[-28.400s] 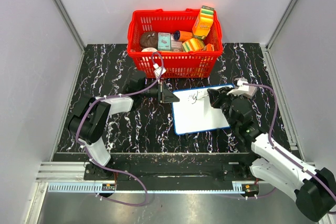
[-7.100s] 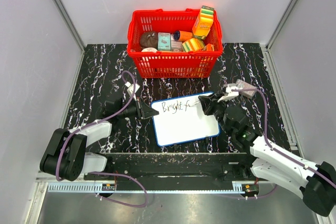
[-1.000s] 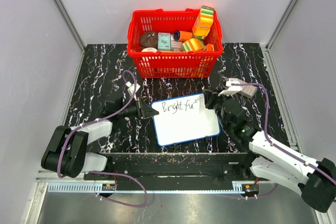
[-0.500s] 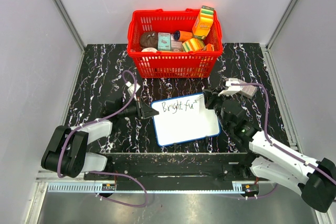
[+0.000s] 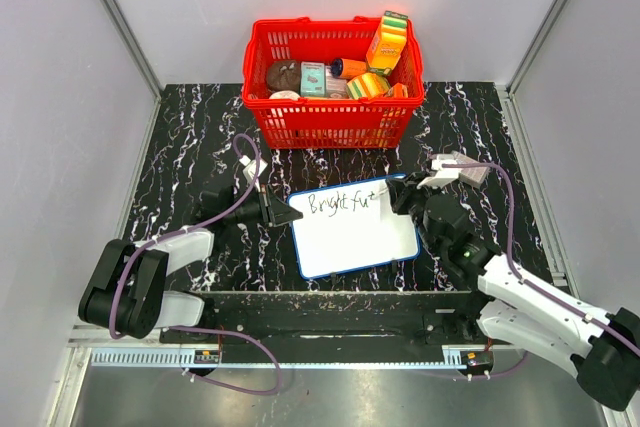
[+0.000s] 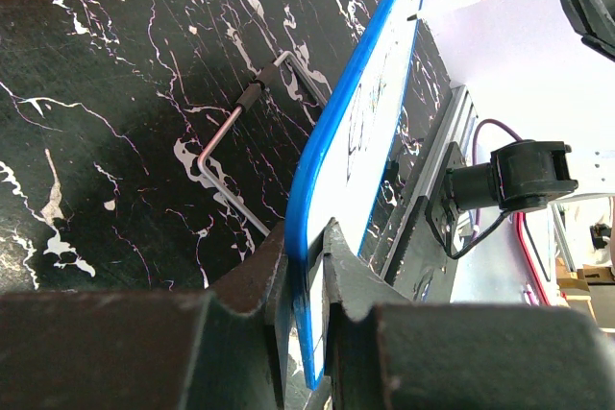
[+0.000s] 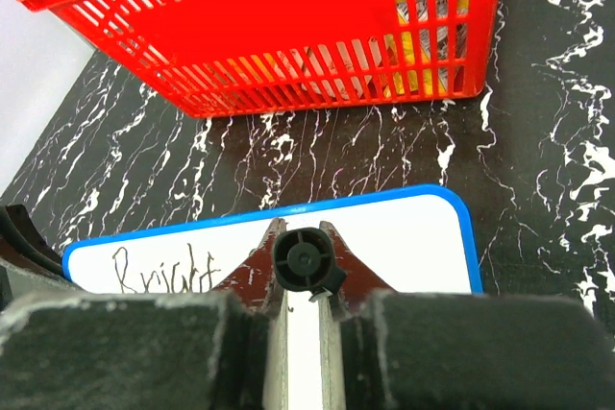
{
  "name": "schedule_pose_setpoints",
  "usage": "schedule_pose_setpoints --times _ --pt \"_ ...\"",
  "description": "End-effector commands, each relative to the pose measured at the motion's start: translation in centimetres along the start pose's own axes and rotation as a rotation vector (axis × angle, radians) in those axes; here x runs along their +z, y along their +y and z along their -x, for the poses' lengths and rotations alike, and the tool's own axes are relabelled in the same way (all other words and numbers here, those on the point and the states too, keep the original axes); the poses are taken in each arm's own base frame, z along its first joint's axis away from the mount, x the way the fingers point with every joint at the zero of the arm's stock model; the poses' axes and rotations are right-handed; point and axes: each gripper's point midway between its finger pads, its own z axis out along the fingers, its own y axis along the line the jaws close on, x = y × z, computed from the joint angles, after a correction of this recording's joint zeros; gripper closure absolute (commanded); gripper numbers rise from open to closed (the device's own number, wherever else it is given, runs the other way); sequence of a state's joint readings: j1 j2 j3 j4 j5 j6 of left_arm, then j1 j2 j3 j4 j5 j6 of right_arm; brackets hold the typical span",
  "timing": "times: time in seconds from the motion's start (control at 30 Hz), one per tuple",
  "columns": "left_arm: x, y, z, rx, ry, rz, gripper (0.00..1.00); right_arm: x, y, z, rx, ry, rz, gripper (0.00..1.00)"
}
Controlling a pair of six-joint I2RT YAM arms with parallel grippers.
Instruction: Write a sentence on the whiteboard
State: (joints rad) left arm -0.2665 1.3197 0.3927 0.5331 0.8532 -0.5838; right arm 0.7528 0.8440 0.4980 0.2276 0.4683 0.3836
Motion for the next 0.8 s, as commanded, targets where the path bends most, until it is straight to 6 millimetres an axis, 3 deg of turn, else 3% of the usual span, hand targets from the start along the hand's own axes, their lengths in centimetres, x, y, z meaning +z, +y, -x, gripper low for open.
schedule_pose_setpoints --times 0.0,0.33,0.77 --pt "0.1 3.3 0.6 0.081 -0.035 0.133 1.0 -0.5 -0.1 -0.8 0.017 0.024 0.009 1.0" --pt "0.2 3.3 0.6 0.079 -0.035 0.135 1.0 -1.0 -0.7 -1.6 0.029 0.048 -0.003 1.0" --pt "0.1 3.4 0.5 0.078 -0.033 0.136 1.0 -1.1 -0.8 1.2 0.012 -0.018 -0.037 1.0"
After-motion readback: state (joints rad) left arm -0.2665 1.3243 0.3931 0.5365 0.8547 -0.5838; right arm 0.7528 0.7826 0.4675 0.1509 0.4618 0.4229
